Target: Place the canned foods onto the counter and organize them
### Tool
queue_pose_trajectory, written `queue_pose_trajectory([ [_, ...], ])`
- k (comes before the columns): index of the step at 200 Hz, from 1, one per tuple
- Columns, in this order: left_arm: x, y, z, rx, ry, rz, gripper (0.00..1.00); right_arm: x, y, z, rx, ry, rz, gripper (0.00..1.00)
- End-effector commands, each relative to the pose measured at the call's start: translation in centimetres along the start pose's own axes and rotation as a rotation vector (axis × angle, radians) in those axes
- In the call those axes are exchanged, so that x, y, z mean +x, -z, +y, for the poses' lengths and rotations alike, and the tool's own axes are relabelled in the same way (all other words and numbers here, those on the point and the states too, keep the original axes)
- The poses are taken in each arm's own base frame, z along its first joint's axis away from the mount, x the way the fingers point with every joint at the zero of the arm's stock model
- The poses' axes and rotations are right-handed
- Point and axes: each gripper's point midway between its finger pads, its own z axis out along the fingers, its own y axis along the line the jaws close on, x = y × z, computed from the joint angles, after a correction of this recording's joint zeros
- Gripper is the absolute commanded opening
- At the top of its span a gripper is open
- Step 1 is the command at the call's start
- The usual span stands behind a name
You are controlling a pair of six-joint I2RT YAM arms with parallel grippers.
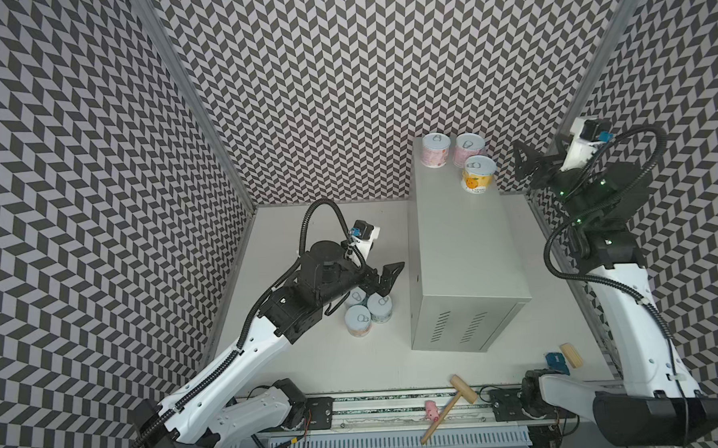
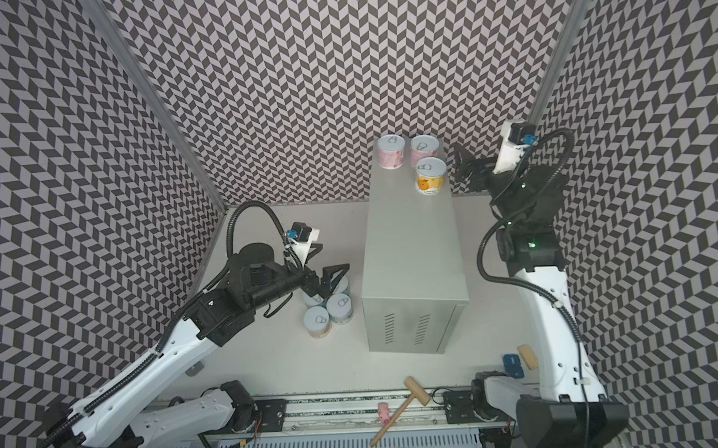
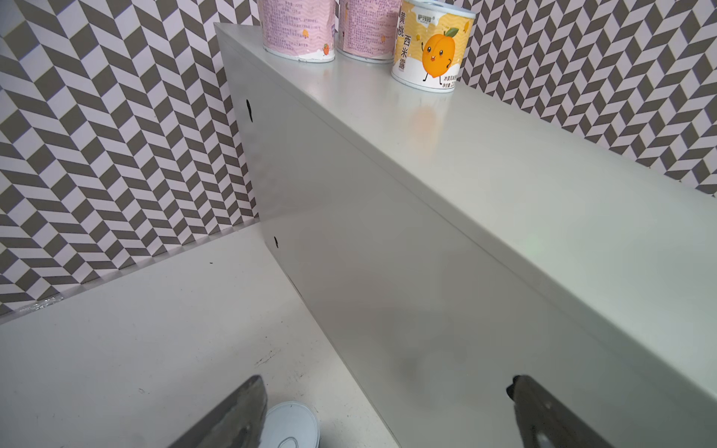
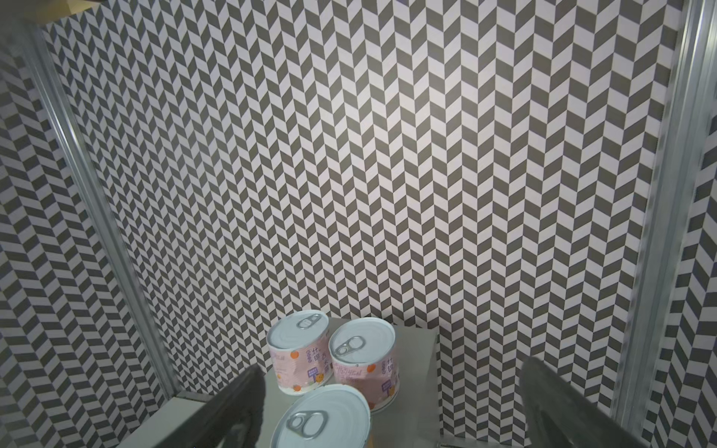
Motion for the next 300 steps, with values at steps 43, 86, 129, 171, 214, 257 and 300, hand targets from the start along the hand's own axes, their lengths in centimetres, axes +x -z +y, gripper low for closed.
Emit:
queue_pose_trajectory([
  [43, -1.5, 0.9, -0.2, 0.000, -0.022, -0.045, 1.00, 6.4, -1.9, -3.1, 0.035, -0.091, 0.138, 0.99],
  [86, -3.4, 2.3, -1.8, 0.043, -0.049, -0.072, 1.00, 10.1, -2.5, -4.2, 0.056, -0.095, 0.206, 0.99],
  [129, -5.7, 3.8, -5.3, 0.141, -0.095, -0.105, 1.00, 12.1, -2.7, -4.2, 0.037, -0.104, 0.245, 0.99],
  [171, -6.5, 4.5, -7.9, 0.212, -0.133, -0.117, 1.00, 13.1, -2.9, -3.7, -0.001, -0.108, 0.271, 0.99],
  [214, -6.3, 4.4, -8.1, 0.217, -0.136, -0.115, 1.00, 13.6, -2.9, -2.7, -0.051, -0.117, 0.284, 0.99],
  [257, -5.9, 4.1, -8.1, 0.213, -0.133, -0.108, 1.00, 14.4, -2.8, -2.0, -0.069, -0.114, 0.303, 0.99],
  [300, -5.8, 4.0, -8.2, 0.216, -0.129, -0.109, 1.00, 14.8, -2.6, -1.8, -0.070, -0.113, 0.311, 0.99],
])
